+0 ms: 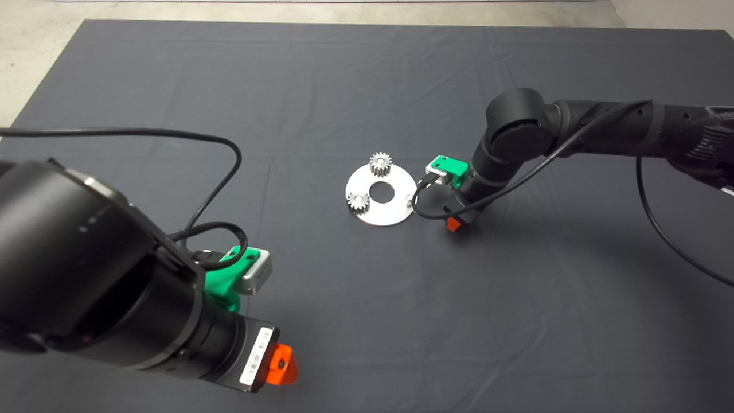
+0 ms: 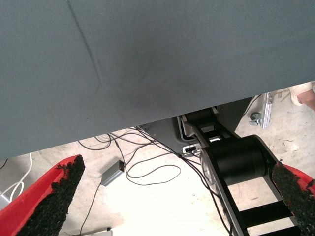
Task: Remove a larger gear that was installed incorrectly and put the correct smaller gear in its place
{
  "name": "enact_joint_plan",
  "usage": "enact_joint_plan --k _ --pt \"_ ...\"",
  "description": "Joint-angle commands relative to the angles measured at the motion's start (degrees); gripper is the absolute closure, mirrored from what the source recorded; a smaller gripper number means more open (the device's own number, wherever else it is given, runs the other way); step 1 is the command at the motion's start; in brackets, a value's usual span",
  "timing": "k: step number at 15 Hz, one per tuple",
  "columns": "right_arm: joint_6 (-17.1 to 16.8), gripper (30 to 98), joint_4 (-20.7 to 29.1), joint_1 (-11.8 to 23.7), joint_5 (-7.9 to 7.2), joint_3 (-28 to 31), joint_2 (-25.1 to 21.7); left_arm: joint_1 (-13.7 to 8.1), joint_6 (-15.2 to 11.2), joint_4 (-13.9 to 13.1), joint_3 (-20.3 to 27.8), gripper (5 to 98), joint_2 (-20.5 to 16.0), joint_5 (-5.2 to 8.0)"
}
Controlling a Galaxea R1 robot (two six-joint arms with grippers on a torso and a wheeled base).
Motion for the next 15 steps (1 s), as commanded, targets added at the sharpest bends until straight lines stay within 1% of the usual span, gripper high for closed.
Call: enact_joint_plan --k 1,3,12,13,15 --pt "0.48 73.2 -1.9 0.77 -6.15 0.17 0.54 -0.67 -0.25 -1.08 0.98 5.4 -0.15 -0.14" --pt "1.07 73.2 -1.84 0.77 -6.15 0.17 0.8 -0.67 -0.25 -1.08 0.98 5.4 -0.15 -0.14" --pt "0.92 73.2 -1.9 0.77 -5.83 0.26 0.89 -0.67 -0.25 -1.08 0.98 5.4 -0.15 -0.14" --pt "0.92 76.5 -1.9 0.77 -5.88 0.26 0.89 -0.67 -0.25 -1.08 0.98 5.4 -0.15 -0.14" --pt "0.92 77.5 -1.9 0.77 -5.88 0.35 0.9 -0.67 -0.25 -1.08 0.98 5.4 -0.15 -0.14"
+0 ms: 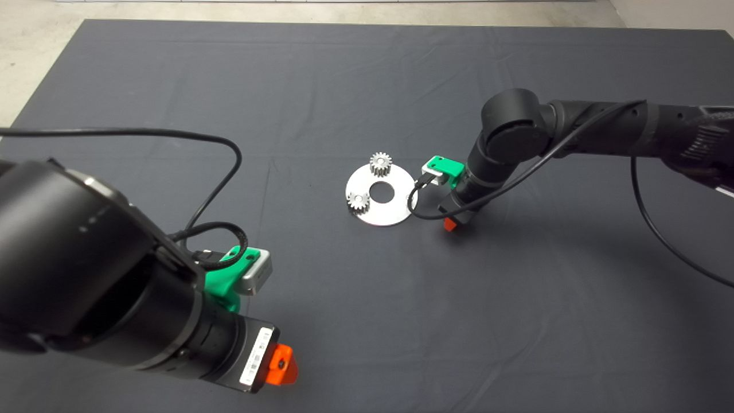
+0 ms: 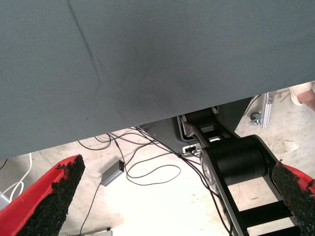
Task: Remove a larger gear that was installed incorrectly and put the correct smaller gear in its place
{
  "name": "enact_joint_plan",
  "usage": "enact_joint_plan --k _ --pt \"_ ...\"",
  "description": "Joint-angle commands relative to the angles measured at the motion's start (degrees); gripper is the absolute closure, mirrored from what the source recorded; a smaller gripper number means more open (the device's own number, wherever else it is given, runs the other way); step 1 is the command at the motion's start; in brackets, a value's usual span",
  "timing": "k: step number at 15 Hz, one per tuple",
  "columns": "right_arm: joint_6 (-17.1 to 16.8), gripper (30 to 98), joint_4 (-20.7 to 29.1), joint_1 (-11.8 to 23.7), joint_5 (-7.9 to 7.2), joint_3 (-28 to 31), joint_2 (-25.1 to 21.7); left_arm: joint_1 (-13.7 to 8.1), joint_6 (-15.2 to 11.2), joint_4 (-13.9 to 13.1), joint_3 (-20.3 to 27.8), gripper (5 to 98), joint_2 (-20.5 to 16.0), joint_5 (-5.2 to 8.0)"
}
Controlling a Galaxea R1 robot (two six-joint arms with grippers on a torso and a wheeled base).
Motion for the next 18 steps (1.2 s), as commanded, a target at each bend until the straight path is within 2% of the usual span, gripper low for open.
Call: enact_joint_plan --k 1,3,7,14,15,18 --pt "0.12 77.5 -1.88 0.77 -5.86 0.35 0.26 -0.67 -0.25 -1.08 0.98 5.4 -0.15 -0.11" --pt "0.12 81.9 -1.88 0.77 -5.87 0.35 0.26 -0.67 -0.25 -1.08 0.98 5.4 -0.15 -0.11" --pt "0.12 84.9 -1.91 0.24 -5.95 0.43 0.26 -0.67 -0.25 -1.08 0.98 5.4 -0.06 -0.11" --pt "1.0 86.4 -1.79 0.51 -6.3 0.7 0.78 -0.67 -0.25 -1.08 0.98 5.4 0.02 -0.1" --pt "1.98 86.5 -1.44 1.06 -6.39 0.7 1.15 -0.67 -0.25 -1.08 0.98 5.4 0.02 -0.11" --pt "2.58 86.5 1.4 7.29 -6.48 0.61 2.63 -0.67 -0.25 -1.08 0.98 5.4 0.02 -0.11"
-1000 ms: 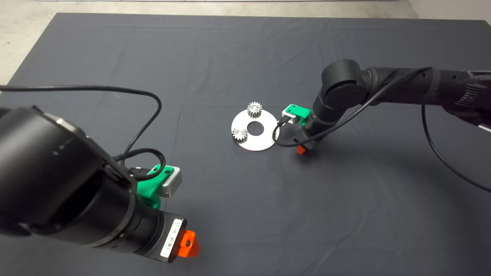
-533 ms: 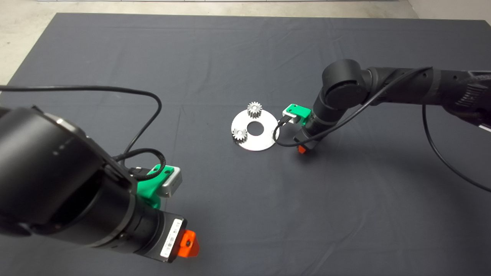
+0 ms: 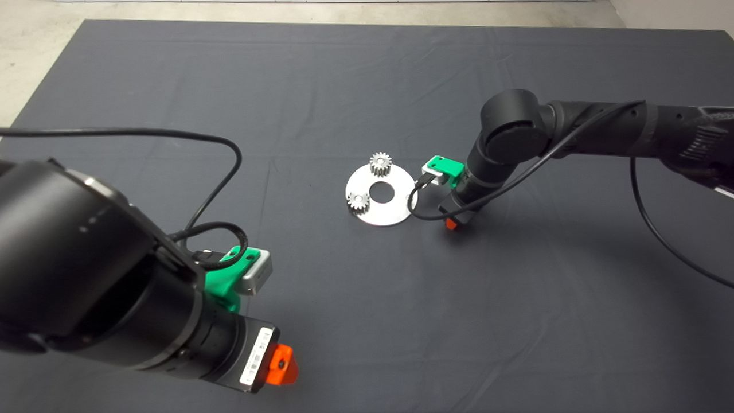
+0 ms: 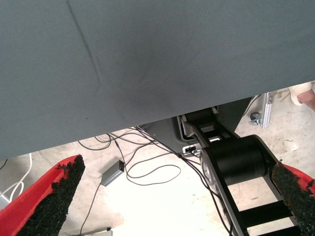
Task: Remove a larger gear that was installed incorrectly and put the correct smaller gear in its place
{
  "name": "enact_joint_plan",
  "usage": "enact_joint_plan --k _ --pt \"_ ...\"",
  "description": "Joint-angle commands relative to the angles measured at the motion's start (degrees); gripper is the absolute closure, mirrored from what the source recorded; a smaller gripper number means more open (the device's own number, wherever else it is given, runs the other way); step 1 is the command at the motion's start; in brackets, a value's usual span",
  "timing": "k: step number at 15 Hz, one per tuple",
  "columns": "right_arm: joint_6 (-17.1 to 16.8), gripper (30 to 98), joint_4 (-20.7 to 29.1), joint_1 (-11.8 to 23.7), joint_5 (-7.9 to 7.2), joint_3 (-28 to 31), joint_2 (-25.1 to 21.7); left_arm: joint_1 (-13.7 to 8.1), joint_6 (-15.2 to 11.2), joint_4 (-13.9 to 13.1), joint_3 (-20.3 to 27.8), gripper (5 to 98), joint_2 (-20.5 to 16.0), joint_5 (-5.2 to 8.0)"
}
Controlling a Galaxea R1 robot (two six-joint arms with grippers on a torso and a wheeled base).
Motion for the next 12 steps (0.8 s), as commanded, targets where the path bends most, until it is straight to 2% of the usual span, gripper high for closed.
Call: enact_joint_plan --k 1,6,10,12 --pt "1.77 86.6 4.86 10.13 -5.79 0.55 2.61 -0.67 -0.25 -1.15 0.98 5.4 0.0 -0.09" --pt "2.26 86.6 11.36 19.32 -5.81 -0.18 3.91 -0.67 -0.25 -1.1 0.98 5.4 0.0 -0.09" --pt "2.24 86.6 16.56 19.77 -5.72 -3.15 7.3 -0.67 -0.25 -1.08 0.98 5.4 0.09 -0.18" --pt "2.3 86.6 16.86 19.02 -5.81 -7.16 9.13 -0.67 -0.25 -1.14 0.98 5.4 0.09 -0.18"
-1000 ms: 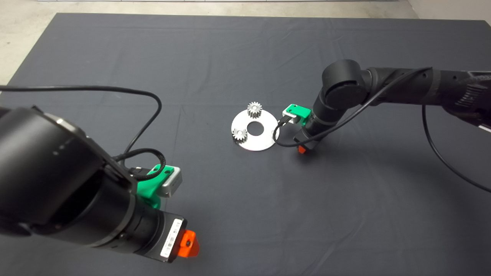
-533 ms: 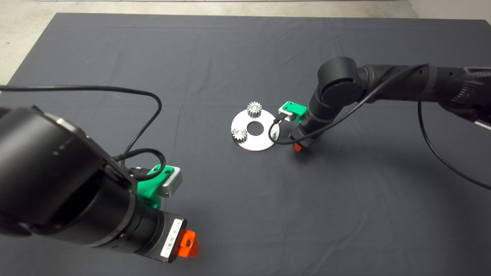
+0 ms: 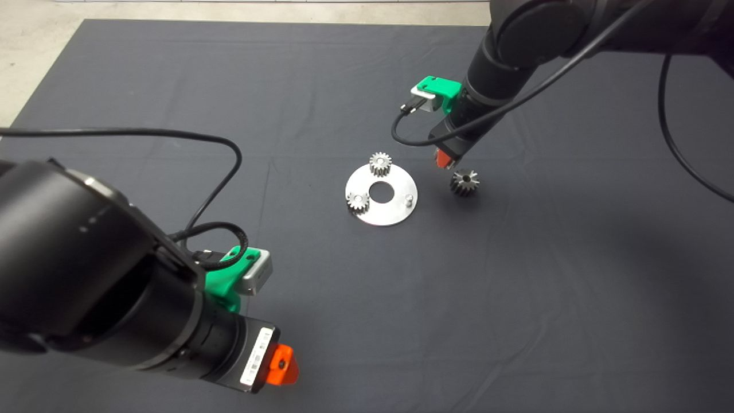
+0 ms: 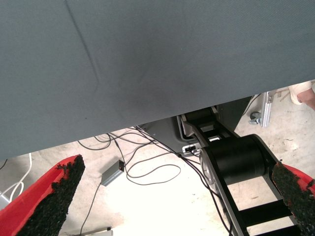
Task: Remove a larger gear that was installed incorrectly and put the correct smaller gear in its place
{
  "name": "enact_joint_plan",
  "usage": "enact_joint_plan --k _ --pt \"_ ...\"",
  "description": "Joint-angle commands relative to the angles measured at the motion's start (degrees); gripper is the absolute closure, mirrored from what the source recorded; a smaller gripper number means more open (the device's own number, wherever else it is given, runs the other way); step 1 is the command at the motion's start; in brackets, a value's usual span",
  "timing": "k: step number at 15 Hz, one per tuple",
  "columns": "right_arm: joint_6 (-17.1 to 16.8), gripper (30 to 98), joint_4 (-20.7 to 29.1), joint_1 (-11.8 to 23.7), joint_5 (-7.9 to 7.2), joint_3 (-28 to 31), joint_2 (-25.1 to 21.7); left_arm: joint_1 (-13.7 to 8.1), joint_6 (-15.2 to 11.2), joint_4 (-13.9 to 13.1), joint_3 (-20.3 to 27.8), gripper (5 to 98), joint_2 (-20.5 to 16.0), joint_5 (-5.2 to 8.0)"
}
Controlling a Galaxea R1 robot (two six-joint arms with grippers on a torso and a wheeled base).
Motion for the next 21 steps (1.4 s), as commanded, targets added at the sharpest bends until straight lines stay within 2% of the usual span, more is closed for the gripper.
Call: enact_joint_plan --k 1,6,14,21 --pt "0.37 86.7 6.27 1.62 -6.15 -7.94 5.21 -0.67 -0.23 -1.12 0.98 5.4 -0.03 -0.09" --pt "0.37 86.8 6.48 -1.28 -6.15 -10.85 9.0 -0.67 -0.23 -1.05 0.98 5.4 -0.03 -0.09" --pt "0.37 86.9 6.31 -4.62 -6.15 -11.07 8.65 -0.67 -0.23 -1.05 0.98 5.4 -0.03 -0.09" --pt "0.37 87.0 6.05 -5.54 -6.24 -10.8 8.48 -0.67 -0.14 -1.1 0.98 5.4 -0.12 -0.09"
